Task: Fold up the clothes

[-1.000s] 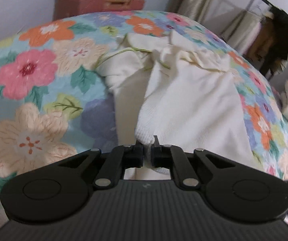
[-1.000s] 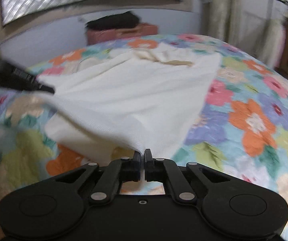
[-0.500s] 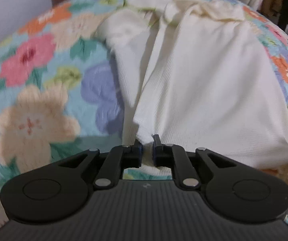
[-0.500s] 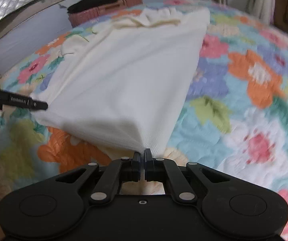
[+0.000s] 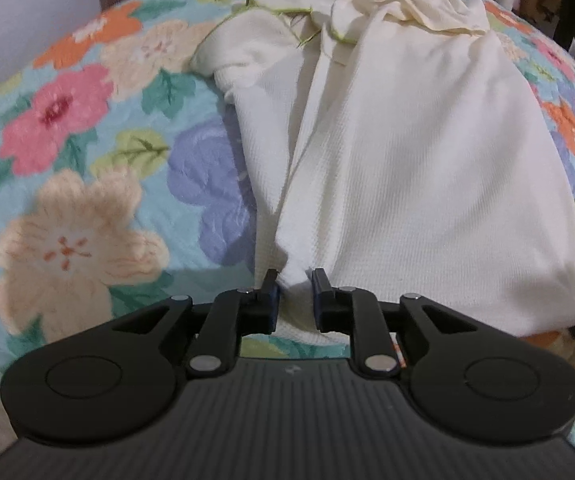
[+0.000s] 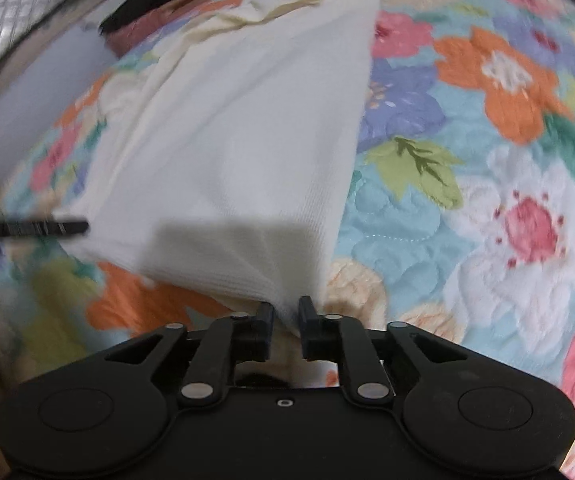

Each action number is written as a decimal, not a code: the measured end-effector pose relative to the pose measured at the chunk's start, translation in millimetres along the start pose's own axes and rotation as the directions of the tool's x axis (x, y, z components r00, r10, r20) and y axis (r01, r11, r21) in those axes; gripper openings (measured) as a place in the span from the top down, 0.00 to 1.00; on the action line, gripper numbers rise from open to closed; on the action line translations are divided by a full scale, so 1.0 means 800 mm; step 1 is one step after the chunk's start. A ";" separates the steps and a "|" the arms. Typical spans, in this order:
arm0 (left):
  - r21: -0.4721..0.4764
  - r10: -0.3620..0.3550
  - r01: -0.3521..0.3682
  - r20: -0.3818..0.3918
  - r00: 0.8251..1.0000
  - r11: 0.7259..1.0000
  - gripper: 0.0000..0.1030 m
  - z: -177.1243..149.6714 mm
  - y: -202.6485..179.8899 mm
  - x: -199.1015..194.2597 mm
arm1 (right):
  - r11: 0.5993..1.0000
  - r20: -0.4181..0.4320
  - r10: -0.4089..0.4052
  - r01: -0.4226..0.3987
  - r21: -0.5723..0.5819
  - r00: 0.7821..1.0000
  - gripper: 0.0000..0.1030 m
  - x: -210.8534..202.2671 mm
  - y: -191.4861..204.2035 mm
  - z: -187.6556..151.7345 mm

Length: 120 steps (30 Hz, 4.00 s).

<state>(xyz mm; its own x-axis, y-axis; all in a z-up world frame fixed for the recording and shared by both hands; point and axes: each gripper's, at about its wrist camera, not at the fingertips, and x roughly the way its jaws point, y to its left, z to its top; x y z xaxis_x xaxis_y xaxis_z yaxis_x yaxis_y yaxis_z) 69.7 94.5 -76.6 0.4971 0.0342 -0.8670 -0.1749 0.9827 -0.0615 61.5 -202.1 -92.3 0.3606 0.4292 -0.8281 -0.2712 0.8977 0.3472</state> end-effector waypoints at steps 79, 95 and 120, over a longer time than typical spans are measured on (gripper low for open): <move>0.634 -0.443 0.239 0.185 0.877 0.736 0.38 0.319 -0.163 0.141 | 0.968 -0.139 0.197 -0.215 -0.128 0.970 0.92 0.159 -0.034 0.499; 0.261 -0.380 0.335 0.147 0.913 0.905 0.96 0.422 -0.094 0.207 | 0.893 0.137 0.433 -0.445 0.074 0.891 0.72 0.175 -0.080 0.523; 0.184 -0.409 0.370 0.271 0.871 0.911 0.94 0.473 -0.045 0.192 | 0.993 0.323 0.110 -0.118 0.007 0.940 0.95 0.178 -0.168 0.471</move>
<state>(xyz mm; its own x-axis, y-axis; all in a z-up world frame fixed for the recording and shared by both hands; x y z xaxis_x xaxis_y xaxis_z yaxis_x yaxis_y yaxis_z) 473.9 133.0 -20.3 0.7350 -0.3226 -0.5965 0.1809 0.9410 -0.2860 486.1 -224.2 -91.3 0.5972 0.5340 -0.5984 -0.3059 0.8414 0.4456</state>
